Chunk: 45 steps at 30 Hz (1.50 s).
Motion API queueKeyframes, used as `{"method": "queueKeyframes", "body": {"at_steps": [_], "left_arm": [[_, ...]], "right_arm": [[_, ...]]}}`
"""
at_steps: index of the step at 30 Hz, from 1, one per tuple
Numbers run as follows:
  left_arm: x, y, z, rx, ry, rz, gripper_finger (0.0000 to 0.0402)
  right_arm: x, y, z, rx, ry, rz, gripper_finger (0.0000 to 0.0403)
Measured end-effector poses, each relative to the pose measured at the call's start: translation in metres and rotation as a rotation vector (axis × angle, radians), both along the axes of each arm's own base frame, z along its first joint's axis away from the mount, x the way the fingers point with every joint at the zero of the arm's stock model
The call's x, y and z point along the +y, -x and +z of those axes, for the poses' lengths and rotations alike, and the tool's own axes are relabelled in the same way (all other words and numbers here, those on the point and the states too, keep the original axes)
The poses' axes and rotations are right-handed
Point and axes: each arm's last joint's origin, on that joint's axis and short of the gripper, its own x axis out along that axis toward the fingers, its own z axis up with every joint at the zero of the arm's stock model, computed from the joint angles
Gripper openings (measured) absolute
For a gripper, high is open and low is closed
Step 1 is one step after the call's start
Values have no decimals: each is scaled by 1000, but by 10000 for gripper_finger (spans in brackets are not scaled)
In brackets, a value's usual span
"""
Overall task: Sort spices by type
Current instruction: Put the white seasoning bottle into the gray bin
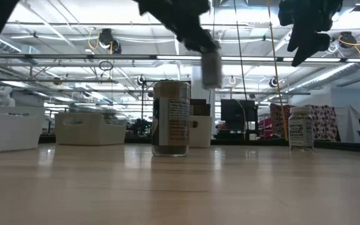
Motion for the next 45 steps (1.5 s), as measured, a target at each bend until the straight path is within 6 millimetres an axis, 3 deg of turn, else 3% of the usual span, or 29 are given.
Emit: {"method": "queueKeyframes", "body": {"at_steps": [7, 18, 26, 31, 45], "left_arm": [[18, 56, 35, 88, 61, 61, 216], [51, 139, 59, 195, 109, 210, 216], [72, 198, 18, 229, 196, 365, 216], [77, 222, -8, 269, 174, 430, 216], [88, 230, -44, 329, 51, 439, 216]], "right_arm": [[-1, -3, 2, -42, 18, 7, 306], [-2, -6, 4, -73, 23, 3, 306], [-2, -7, 4, -81, 8, -21, 306], [-2, -8, 5, -98, 12, -21, 306], [-4, -16, 5, -125, 14, -25, 306]]}}
